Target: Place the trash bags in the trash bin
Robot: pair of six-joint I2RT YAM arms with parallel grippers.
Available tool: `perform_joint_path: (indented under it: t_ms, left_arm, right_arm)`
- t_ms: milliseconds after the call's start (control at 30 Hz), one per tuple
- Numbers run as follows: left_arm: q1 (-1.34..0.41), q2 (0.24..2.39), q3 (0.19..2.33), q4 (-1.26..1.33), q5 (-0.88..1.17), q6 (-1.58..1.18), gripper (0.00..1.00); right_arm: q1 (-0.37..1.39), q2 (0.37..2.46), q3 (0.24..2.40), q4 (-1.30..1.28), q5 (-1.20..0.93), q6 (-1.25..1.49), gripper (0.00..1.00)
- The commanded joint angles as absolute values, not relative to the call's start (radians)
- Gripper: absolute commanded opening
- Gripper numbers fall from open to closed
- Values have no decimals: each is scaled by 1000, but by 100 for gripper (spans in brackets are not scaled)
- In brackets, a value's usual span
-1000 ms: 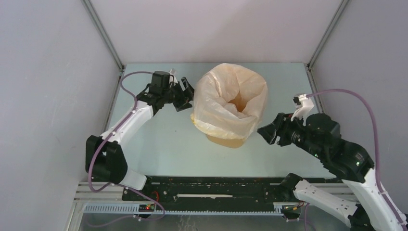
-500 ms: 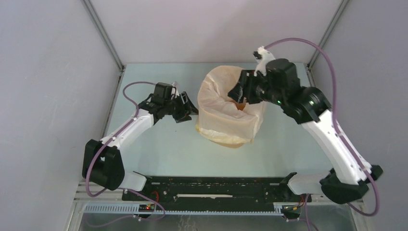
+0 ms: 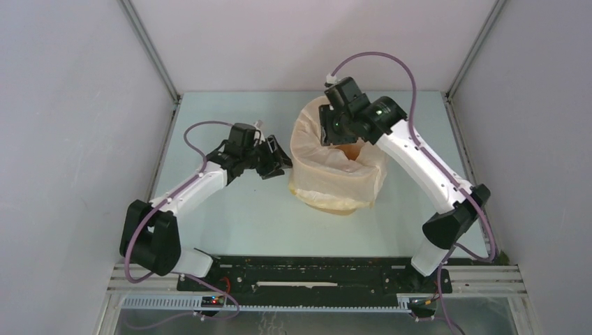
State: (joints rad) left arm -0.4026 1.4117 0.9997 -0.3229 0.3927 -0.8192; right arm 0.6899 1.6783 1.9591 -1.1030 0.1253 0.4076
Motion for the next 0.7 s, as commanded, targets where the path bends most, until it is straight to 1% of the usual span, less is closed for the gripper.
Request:
perform_joint_path:
  t_ms: [0,100,167,267,333,400,467,500,600,667]
  left_arm:
    - [-446,1366,941,-257,390,-868,59]
    - [-483,1367,935,-249,379,-882,59]
    - [-505,1372,937,-246,378,-889,59]
    - [-530,1376,946,-248,381,-889,59]
    - [-538,1377,955,-255,381,-883,59]
    - [-539,1376,963,-263,376,-880,59]
    - [-538,1375,969,-268,374,-875,59]
    - [-539,1375,967,-270,374,-874,59]
    - [-539,1377,958,-270,373,-871,59]
    - [-540,1379,951,-270,376,-873,59]
  right_arm:
    - [723,1719,1944,-1152,330,346,54]
    - [718,1760,1919,-1092,369,352,57]
    - [724,1784,1912,-1032,342,342,59]
    - [732,1790,1910,-937,149,336,63]
    - [732,1745,1853,-832,3,368,67]
    - [727,1646,1742,-711,-64,392,79]
    - [706,1582,1660,-676,-54,395,86]
    - [686,1564,1639,-696,-25,389,87]
    - [611,1555,1625,-801,80,345,88]
    - [568,1553,1631,-853,103,313,88]
